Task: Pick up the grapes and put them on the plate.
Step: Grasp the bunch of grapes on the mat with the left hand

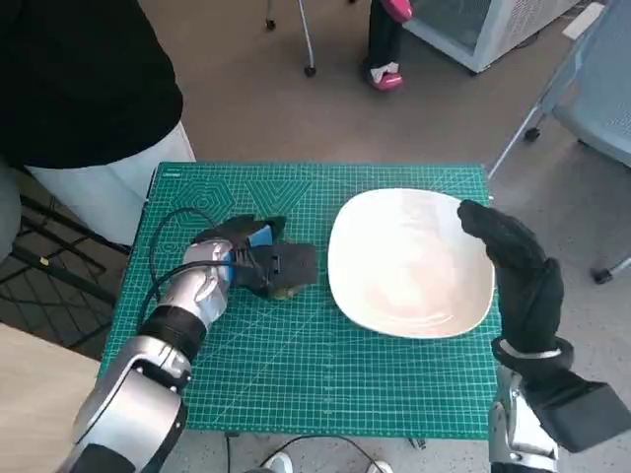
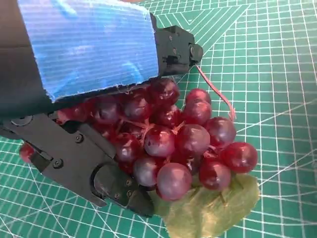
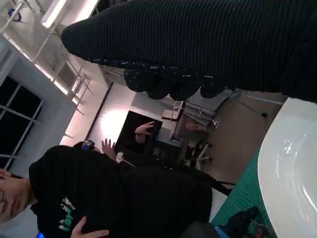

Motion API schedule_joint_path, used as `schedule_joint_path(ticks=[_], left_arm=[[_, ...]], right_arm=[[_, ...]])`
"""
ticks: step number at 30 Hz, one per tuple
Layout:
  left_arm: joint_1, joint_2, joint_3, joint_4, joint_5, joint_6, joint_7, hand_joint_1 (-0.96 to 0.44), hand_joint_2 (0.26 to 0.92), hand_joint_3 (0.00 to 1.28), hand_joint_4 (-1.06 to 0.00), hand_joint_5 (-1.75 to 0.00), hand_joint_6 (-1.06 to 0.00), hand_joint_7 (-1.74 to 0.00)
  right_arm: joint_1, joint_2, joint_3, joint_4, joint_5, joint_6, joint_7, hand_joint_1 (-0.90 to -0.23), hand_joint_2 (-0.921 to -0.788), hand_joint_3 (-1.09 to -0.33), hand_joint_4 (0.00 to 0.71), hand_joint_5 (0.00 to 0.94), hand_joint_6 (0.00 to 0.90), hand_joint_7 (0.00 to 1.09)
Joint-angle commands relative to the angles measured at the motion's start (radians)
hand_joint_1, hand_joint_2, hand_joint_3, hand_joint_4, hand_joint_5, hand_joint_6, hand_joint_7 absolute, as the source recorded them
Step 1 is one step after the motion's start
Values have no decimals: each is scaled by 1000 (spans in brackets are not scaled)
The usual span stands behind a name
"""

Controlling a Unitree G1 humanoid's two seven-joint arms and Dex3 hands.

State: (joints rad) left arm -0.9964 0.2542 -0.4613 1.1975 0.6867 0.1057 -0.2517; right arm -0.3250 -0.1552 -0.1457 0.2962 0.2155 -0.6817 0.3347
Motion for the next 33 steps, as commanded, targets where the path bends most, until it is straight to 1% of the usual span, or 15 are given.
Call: schedule_joint_path(ticks=[1, 7, 13, 19, 21, 22, 23, 25, 26, 27, 28, 29, 31, 32, 33], left_arm=[[41, -17, -2, 42, -23, -10, 9, -63, 740, 13, -70, -9, -264, -26], [41, -18, -18, 54, -25, -17, 19, -27, 753, 13, -125, -12, -311, -18], [39, -15, -28, 56, -24, -26, 22, -13, 757, 12, -147, -11, -320, -11], [41, -15, -34, 52, -24, -29, 35, 5, 761, 11, -182, -17, -332, -10], [43, -14, -39, 51, -19, -35, 49, 23, 775, 16, -228, -26, -358, -16], [45, -14, -44, 52, -15, -39, 58, 35, 791, 23, -280, -40, -384, -20], [47, -13, -49, 53, -11, -43, 69, 71, 815, 49, -335, -175, -425, -28], [50, -11, -59, 53, -3, -50, 91, 174, 865, 128, -423, -628, -523, -49], [52, -10, -64, 52, 0, -54, 102, 233, 884, 166, -445, -893, -577, -65], [55, -8, -70, 50, 4, -58, 113, 268, 895, 183, -464, -1047, -621, -81], [57, -7, -76, 48, 8, -61, 123, 293, 902, 184, -489, -1133, -664, -109], [59, -5, -83, 45, 12, -63, 132, 281, 908, 180, -512, -1199, -682, -232], [61, -3, -95, 41, 19, -65, 144, 193, 915, 172, -537, -1268, -653, -607], [61, -2, -101, 39, 21, -65, 147, 129, 917, 174, -537, -1304, -614, -809], [60, -1, -105, 37, 24, -64, 149, 91, 918, 181, -532, -1342, -586, -920]], right_arm=[[22, -4, 1, 3, -3, 14, -2, -619, -921, -865, 359, 4, 110, 364], [21, -7, 0, 7, 0, 10, 3, -617, -921, -865, 360, 4, 111, 362], [19, -9, -1, 12, 5, 9, 8, -618, -921, -864, 360, 4, 113, 360], [19, -9, -1, 12, 4, 9, 8, -618, -921, -864, 362, 4, 116, 358], [19, -9, 0, 11, 4, 10, 8, -618, -921, -864, 362, 4, 117, 357], [19, -9, 0, 10, 4, 10, 8, -618, -921, -865, 363, 4, 117, 357], [19, -9, 0, 9, 5, 10, 9, -618, -921, -865, 363, 4, 118, 357], [19, -9, 0, 8, 6, 11, 9, -617, -921, -865, 363, 4, 118, 357], [19, -9, 0, 8, 6, 12, 9, -617, -921, -865, 363, 4, 118, 357], [19, -10, 0, 7, 6, 12, 9, -617, -921, -865, 363, 4, 119, 356], [19, -10, 0, 7, 7, 12, 10, -617, -921, -865, 363, 4, 119, 356], [19, -10, 0, 8, 7, 12, 10, -617, -921, -865, 363, 4, 119, 356], [17, -11, 0, 9, 7, 12, 10, -617, -921, -865, 364, 4, 119, 355], [16, -11, -1, 9, 7, 12, 10, -617, -921, -865, 365, 4, 119, 355], [15, -12, -1, 10, 6, 13, 9, -617, -921, -865, 365, 4, 120, 355]])
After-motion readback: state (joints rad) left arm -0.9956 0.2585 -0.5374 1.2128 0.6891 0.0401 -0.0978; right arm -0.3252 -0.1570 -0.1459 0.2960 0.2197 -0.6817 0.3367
